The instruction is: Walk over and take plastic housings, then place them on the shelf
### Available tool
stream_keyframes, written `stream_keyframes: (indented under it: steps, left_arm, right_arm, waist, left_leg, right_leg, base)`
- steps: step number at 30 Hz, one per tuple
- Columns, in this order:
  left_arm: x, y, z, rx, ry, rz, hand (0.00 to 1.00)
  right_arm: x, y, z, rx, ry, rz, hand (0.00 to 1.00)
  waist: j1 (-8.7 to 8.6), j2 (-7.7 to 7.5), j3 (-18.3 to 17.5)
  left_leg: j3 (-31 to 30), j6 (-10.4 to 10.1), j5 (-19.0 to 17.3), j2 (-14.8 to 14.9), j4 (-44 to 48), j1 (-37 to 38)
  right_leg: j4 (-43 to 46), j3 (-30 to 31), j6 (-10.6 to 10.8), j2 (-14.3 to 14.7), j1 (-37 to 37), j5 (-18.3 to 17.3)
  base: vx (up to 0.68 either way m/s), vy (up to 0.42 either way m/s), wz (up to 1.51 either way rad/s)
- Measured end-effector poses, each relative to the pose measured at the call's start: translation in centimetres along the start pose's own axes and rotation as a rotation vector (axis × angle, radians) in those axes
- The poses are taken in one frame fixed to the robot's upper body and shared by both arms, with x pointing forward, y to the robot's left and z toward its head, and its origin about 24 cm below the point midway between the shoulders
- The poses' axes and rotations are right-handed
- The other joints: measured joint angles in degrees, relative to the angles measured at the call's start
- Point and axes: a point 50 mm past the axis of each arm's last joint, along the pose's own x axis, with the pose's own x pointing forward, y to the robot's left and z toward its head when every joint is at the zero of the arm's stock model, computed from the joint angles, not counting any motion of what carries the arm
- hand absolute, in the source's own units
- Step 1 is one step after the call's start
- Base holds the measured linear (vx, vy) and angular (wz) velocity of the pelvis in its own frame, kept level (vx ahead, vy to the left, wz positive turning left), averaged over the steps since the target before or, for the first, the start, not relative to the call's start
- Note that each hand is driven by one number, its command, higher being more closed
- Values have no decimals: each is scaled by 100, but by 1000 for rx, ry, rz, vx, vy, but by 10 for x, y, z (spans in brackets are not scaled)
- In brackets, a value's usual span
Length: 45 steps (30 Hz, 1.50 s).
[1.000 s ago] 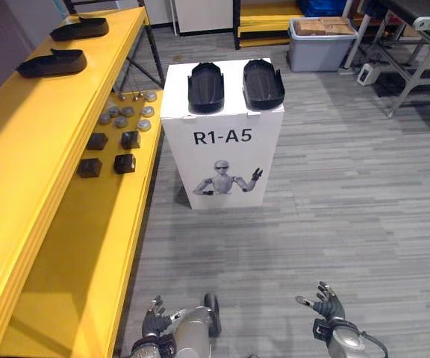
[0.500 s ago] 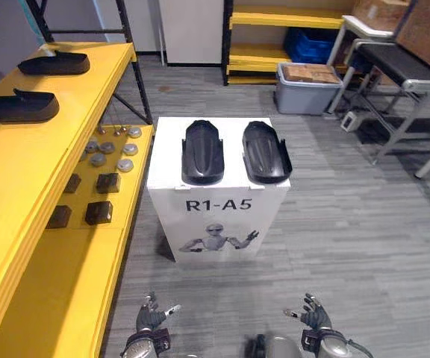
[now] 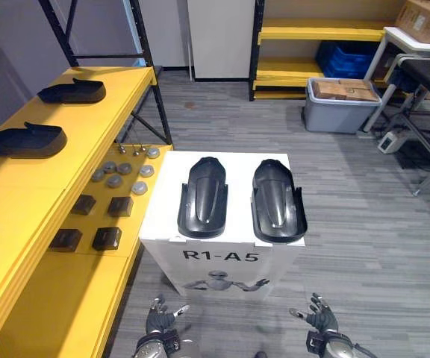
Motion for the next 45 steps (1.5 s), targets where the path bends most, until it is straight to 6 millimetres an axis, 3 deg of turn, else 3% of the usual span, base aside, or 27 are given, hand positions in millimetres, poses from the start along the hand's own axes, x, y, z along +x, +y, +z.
stream_keyframes:
  steps: [1,3,8,13,15,20,25,35,45]
  left_arm:
    - [0,3,0,-4,-1,11,0]
    - [-3,10,-6,-3,16,31,0]
    - [-6,24,-9,36,28,59,0]
    - [-11,44,-15,101,45,86,0]
    - [-13,47,-19,104,57,83,0]
    - [-17,48,-28,125,83,71,0]
    - [-17,47,-29,137,88,42,0]
    - [-20,47,-35,176,107,16,0]
    - [-20,43,-36,179,110,6,0]
  right_arm:
    - [-3,3,-4,15,8,2,0]
    - [-4,5,-7,16,14,6,0]
    - [-6,-3,22,-6,-112,-5,0]
    - [-20,-51,105,-126,-439,-111,0]
    - [-27,-60,123,-157,-511,-132,0]
    - [-39,-62,172,-251,-700,-124,0]
    - [-41,-54,200,-328,-801,-108,0]
    - [-15,-13,213,-564,-782,-34,0]
    - [13,0,217,-696,-666,-185,0]
  waist:
    - [6,-158,-20]
    - [18,-294,-137]
    - [-17,-274,-251]
    - [-84,-286,-316]
    - [-135,-285,-345]
    - [-259,-296,-366]
    - [-264,-288,-371]
    - [-227,-280,-323]
    - [-112,-202,-191]
  left_leg:
    - [139,51,85,-176,-316,197]
    - [354,130,156,-451,-745,469]
    - [474,222,316,-755,-1302,750]
    - [454,228,411,-852,-1658,925]
    - [455,236,430,-861,-1714,927]
    - [466,240,435,-848,-1751,939]
    - [437,254,491,-881,-1804,891]
    - [133,309,797,-994,-2123,822]
    - [-34,339,902,-1043,-2190,728]
  right_leg:
    - [31,12,57,-166,9,-36]
    - [37,134,187,-403,10,-123]
    - [31,191,315,-608,1,-178]
    - [27,194,345,-606,16,-164]
    - [22,203,345,-596,10,-164]
    - [22,283,341,-556,2,-162]
    - [24,299,335,-564,-100,-158]
    - [-4,310,335,-583,-184,-159]
    - [-195,294,339,-590,-178,-133]
  base:
    - [124,178,-9]
    - [98,169,-24]
    - [74,116,-8]
    - [84,31,4]
    - [75,4,1]
    - [40,-11,-3]
    - [-36,5,1]
    - [-52,13,13]
    - [-27,10,5]
